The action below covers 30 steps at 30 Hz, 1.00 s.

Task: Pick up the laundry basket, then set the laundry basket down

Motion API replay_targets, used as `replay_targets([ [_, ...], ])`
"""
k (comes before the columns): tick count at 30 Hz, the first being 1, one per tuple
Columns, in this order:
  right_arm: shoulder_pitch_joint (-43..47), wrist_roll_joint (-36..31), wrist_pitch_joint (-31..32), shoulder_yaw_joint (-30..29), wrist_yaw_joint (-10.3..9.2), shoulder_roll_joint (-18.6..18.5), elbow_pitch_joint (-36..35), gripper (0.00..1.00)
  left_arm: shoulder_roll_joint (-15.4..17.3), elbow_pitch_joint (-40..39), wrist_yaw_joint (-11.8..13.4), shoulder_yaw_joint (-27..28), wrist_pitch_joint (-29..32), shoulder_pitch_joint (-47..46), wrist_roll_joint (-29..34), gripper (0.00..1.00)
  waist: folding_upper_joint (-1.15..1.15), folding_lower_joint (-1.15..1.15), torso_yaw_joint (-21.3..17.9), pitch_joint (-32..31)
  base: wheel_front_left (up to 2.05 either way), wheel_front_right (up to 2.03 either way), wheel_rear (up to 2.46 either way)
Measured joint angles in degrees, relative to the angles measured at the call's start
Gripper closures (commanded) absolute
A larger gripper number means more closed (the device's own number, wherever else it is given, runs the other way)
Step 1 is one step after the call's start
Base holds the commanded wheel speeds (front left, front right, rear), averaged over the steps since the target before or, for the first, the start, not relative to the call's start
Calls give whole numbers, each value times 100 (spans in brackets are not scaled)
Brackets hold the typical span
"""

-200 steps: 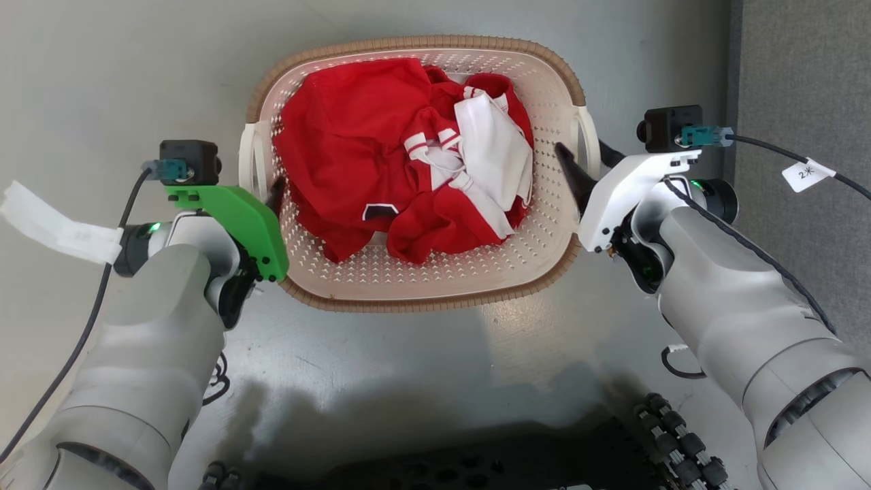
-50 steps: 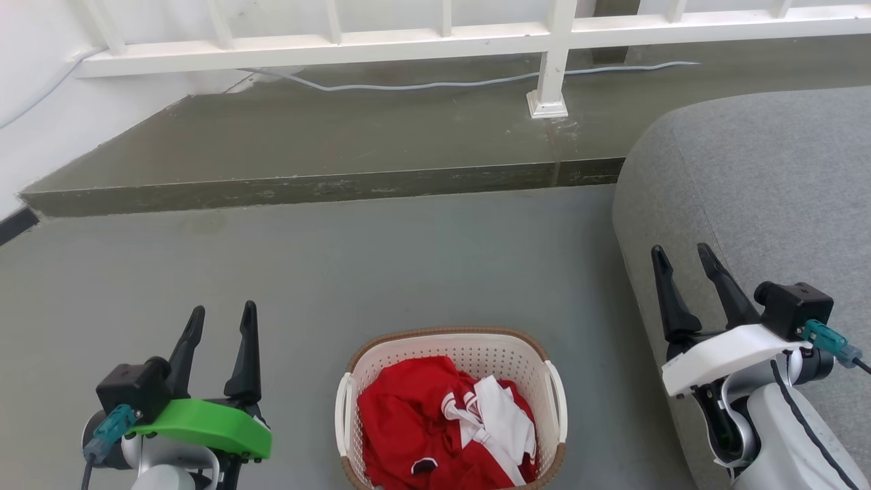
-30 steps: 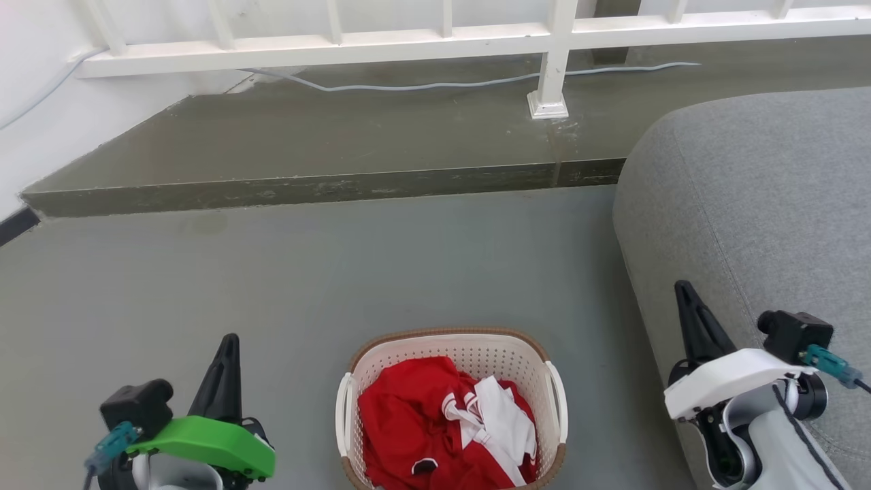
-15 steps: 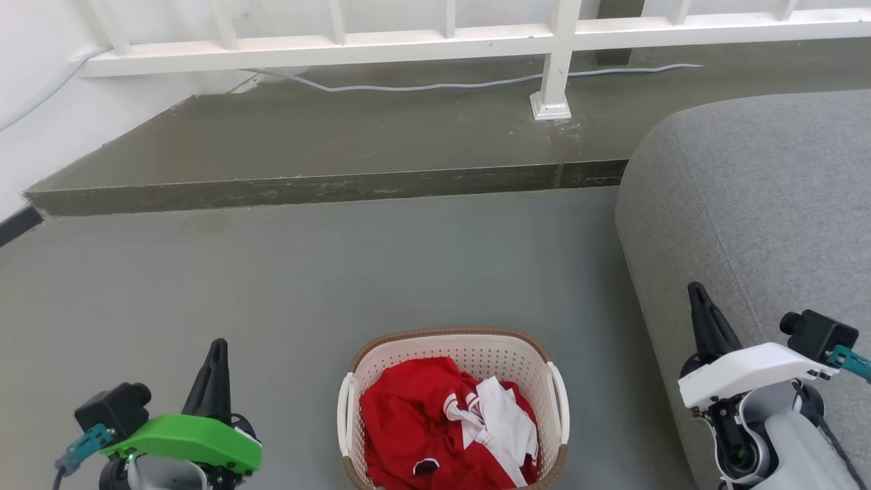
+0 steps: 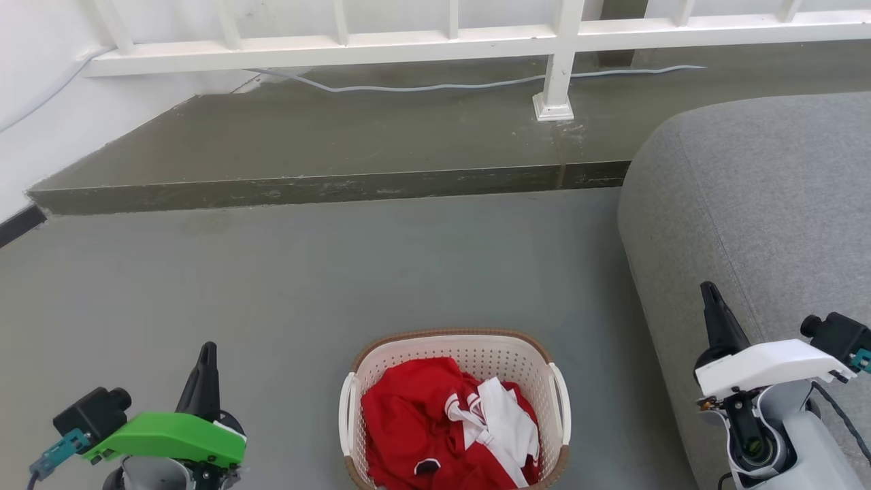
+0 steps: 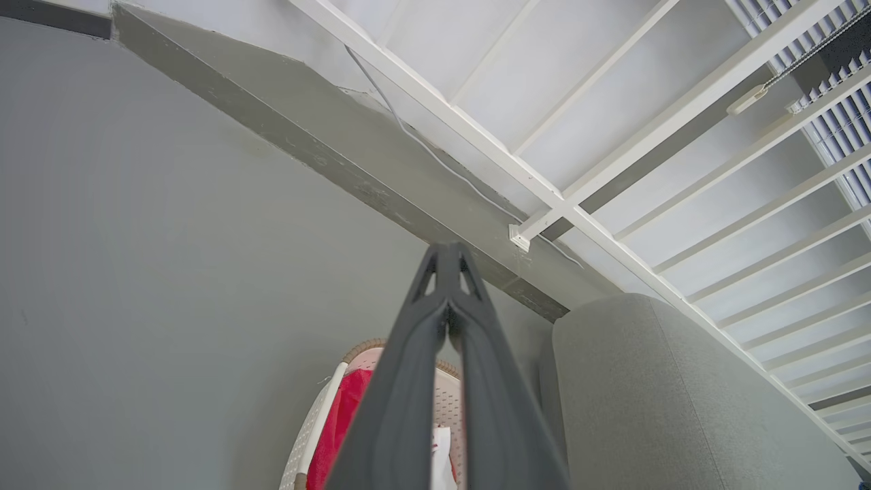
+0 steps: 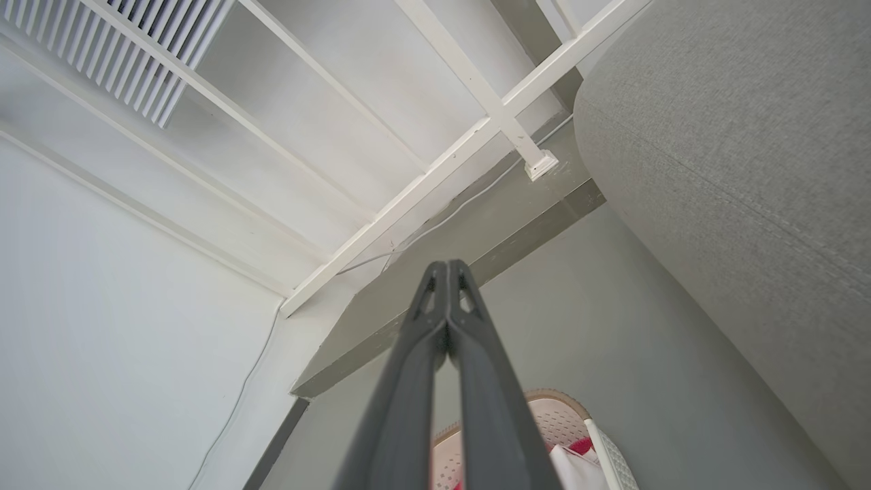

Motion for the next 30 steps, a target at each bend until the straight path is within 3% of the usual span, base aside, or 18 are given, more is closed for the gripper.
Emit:
replay_targets([
  [30,0,1963,573,-517,77,131,-145,100,-40,1,-100,430,597,-23,-1820,100,0,0,61,-15,0,0,0],
])
